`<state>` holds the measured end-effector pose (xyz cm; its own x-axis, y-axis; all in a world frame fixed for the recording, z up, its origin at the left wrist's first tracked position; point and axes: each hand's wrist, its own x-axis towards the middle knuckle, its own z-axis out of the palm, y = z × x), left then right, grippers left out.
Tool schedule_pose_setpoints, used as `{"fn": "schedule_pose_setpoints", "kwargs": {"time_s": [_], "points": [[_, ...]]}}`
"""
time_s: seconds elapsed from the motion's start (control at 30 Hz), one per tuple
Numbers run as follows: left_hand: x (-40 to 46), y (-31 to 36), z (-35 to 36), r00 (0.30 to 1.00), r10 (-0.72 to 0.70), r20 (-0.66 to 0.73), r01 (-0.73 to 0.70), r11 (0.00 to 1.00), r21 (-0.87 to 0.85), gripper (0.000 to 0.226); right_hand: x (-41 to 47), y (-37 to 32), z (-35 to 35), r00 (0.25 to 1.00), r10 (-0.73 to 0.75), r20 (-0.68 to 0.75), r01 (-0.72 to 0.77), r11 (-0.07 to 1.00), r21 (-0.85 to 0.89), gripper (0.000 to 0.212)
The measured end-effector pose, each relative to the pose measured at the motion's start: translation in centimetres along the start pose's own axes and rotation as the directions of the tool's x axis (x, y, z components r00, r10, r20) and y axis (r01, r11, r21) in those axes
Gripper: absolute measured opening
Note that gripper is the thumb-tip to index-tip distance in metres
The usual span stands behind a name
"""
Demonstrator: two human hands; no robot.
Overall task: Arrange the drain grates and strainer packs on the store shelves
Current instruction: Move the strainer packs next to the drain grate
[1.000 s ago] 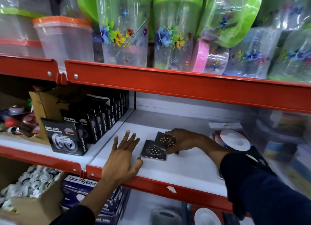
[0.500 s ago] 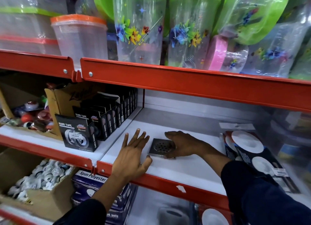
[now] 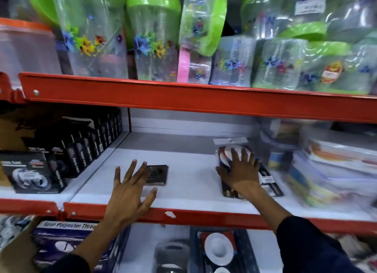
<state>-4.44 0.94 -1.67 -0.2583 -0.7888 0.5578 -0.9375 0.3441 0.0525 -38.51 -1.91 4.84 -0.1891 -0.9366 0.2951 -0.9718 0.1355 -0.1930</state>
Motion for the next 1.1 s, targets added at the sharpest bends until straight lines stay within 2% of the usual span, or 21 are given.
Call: {"fn": "schedule_pose_setpoints", "kwargs": {"time_s": [0.07,0.2,0.4,0.6,0.8,0.97,1.1], "points": [[0.1,0.5,0.1,0.999,-0.031,0.035,0.031,0.999,-0.005,0.076,0.6,2.0,-0.5,0.994,0.103,0.036,-0.103,0.994,0.022,0.096],[0.2,0.3,0.3,0.995,-0.069,0.075,0.073,0.996,-0.052,0.076,1.9,4.9,-0.8,0.95,0.224,0.219,-0.233,0.972,0.013,0.109],[0.2,0.5,0.0,0.993,-0.073,0.097,0.077,0.996,-0.037,0.074,2.9,5.7,-0.6,0.922,0.227,0.315,-0.23,0.973,-0.027,0.125],[0.1,0.3,0.2,0.995,-0.061,0.079,0.062,0.998,-0.012,0.071,2.7,5.7,-0.8,0.94,0.251,0.233,-0.257,0.966,-0.007,0.117],[0.2,0.2,0.4,0.997,-0.047,0.056,0.047,0.999,-0.003,0.068,1.5,0.7,-1.6,0.954,0.267,0.135,-0.265,0.964,-0.035,0.118],[0.1,0.3,0.3,0.996,-0.058,0.071,0.058,0.998,0.005,0.07,0.0,-6.5,0.2,0.94,0.246,0.237,-0.217,0.966,-0.143,0.125],[0.1,0.4,0.1,0.996,-0.055,0.069,0.056,0.998,-0.015,0.07,-0.5,-9.8,2.0,0.917,0.294,0.269,-0.254,0.951,-0.174,0.125]]}}
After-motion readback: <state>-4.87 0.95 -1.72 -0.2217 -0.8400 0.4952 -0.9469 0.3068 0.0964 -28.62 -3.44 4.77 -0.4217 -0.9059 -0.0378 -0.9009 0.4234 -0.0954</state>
